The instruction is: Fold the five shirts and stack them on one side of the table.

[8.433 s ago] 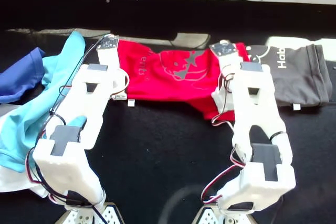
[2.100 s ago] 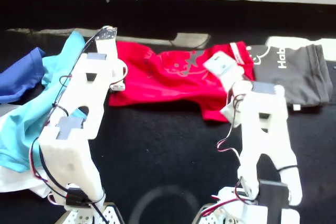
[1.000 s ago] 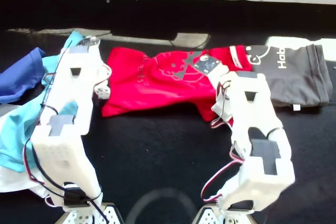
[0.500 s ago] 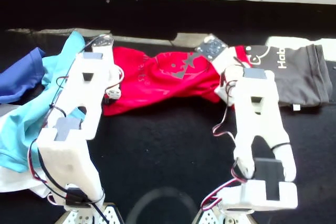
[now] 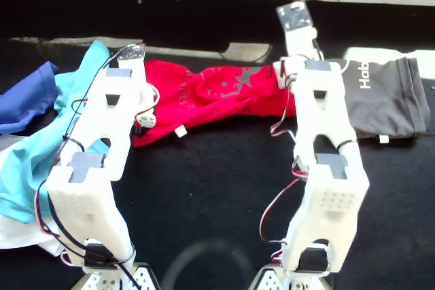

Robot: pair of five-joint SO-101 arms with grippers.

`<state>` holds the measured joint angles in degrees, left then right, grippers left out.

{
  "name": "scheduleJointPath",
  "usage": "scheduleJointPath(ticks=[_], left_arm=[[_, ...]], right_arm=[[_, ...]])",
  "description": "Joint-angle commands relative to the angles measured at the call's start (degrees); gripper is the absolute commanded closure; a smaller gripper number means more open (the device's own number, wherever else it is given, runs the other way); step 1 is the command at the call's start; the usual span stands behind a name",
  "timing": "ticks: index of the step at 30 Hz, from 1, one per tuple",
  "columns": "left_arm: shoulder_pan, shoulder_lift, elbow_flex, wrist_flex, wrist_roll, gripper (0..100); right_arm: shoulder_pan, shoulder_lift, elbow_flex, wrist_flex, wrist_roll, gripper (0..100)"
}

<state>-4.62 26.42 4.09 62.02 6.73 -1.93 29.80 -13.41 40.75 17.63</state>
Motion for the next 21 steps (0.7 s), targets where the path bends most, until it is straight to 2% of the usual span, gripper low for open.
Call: scheduleJointPath(ticks=[1, 5, 11, 16, 21], left_arm=[[0.57, 0.48, -0.04, -2.29, -0.26, 99], [0.57, 0.57, -0.13, -2.29, -0.26, 99], [0.57, 0.57, -0.13, -2.29, -0.26, 99], [0.57, 0.57, -0.22, -2.29, -0.26, 99], [0.57, 0.57, -0.04, -2.29, -0.26, 99]], right_arm=[[1.80, 0.22, -9.63, 6.11, -3.52, 80.3], [2.07, -1.45, -16.84, 21.41, -3.43, 80.3], [0.57, -1.71, -24.31, 35.56, -1.05, 80.3], [-3.65, 1.45, -20.35, 34.77, 11.16, 80.3], [-3.56, 6.29, -19.03, 35.03, 13.45, 80.4]])
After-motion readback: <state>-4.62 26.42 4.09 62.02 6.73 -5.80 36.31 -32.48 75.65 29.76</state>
